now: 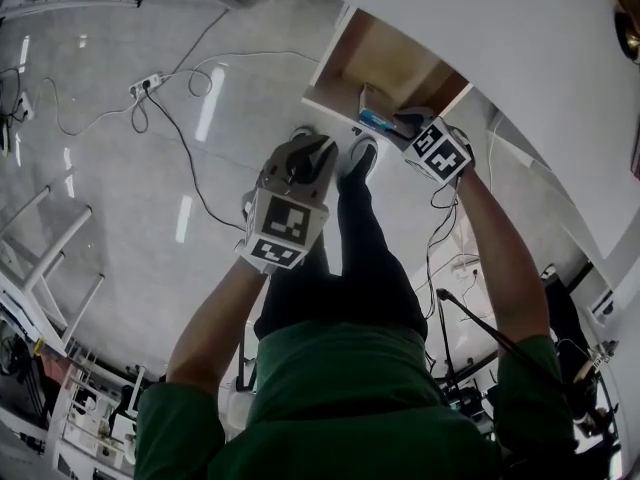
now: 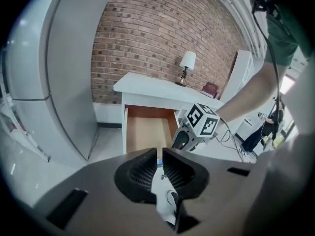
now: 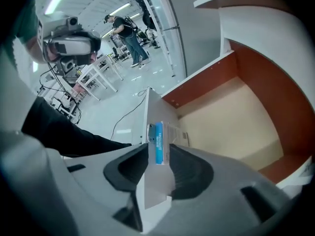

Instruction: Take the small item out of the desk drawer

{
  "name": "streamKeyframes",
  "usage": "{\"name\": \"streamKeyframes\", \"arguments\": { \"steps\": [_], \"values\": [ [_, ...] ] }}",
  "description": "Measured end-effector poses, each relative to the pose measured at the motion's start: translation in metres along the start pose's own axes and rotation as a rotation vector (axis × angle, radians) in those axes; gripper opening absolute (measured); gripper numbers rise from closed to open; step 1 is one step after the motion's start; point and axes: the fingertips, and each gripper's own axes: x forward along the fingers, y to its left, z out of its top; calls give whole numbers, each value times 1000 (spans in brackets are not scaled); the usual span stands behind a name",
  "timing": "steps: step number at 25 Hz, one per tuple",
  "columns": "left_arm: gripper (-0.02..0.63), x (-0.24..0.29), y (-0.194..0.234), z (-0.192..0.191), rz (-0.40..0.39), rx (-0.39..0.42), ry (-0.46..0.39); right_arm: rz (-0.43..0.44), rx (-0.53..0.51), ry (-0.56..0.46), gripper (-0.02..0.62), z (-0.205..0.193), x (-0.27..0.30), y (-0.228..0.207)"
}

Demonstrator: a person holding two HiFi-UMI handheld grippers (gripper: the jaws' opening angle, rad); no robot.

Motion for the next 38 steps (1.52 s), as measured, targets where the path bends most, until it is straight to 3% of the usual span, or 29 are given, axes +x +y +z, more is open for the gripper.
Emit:
{"name": "streamKeyframes", "arguments": {
  "steps": [18, 24, 30, 33, 38],
  "values": [
    [30, 9, 15, -25, 27, -86, 20, 189, -107, 211, 160, -16, 45, -3],
    [30, 8, 19, -32, 40, -119, 14, 208, -103, 244, 169, -16, 51, -5],
    [30, 4, 19, -26, 39, -131, 5, 102, -59, 236, 172, -11, 46, -4],
    [30, 3, 16, -20, 35, -128, 1, -4, -72, 229, 157, -8, 43, -3],
    [30, 0, 13, -6, 33, -109, -10, -210, -178, 239, 127, -5, 35, -8]
  ]
}}
